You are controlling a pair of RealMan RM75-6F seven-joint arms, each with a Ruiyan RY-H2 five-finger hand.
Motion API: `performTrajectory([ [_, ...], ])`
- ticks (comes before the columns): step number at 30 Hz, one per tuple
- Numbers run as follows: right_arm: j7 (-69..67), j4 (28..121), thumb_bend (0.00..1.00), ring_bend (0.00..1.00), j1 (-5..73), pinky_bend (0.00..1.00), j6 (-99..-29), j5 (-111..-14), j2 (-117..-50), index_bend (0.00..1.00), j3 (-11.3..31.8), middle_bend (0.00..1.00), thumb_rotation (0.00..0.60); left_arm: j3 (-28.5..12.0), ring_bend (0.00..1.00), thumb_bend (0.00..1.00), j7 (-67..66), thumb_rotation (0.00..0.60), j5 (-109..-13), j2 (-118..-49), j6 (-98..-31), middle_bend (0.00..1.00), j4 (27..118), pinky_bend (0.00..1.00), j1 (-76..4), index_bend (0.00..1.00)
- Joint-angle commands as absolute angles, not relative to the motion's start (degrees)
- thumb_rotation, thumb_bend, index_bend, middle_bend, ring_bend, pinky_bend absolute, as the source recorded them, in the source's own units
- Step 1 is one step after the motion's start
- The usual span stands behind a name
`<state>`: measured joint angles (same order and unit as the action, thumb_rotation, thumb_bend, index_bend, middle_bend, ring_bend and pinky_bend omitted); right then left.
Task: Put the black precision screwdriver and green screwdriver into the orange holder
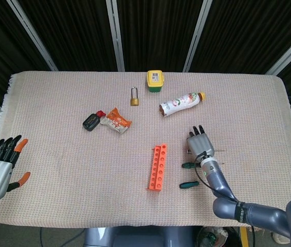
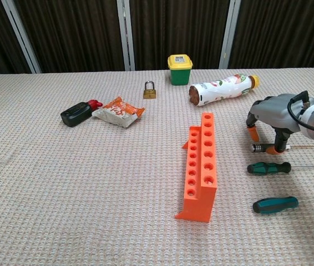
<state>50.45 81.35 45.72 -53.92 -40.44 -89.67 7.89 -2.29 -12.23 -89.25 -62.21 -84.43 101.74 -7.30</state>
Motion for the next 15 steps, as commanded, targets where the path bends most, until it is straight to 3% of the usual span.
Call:
performTrajectory([
  [1, 50.2, 80.9, 0.25, 0.00, 45.9, 0.00, -54.1, -40.7, -90.0, 0.48, 7.4, 0.20, 0.600, -2.2, 0.00, 0.25, -12.0, 0.600, -89.2, -62.1, -84.2, 0.00, 101.7, 0.00, -7.4, 0.06],
  [15, 49.1, 78.9, 0.27, 0.00, 47.0, 0.00, -54.1, -39.8, -91.4, 0.54, 6.6, 0.25, 0.600, -2.0, 0.00, 0.26, -11.7, 0.600, -88.6, -62.1, -84.4, 0.00, 101.3, 0.00, -7.1, 0.06],
])
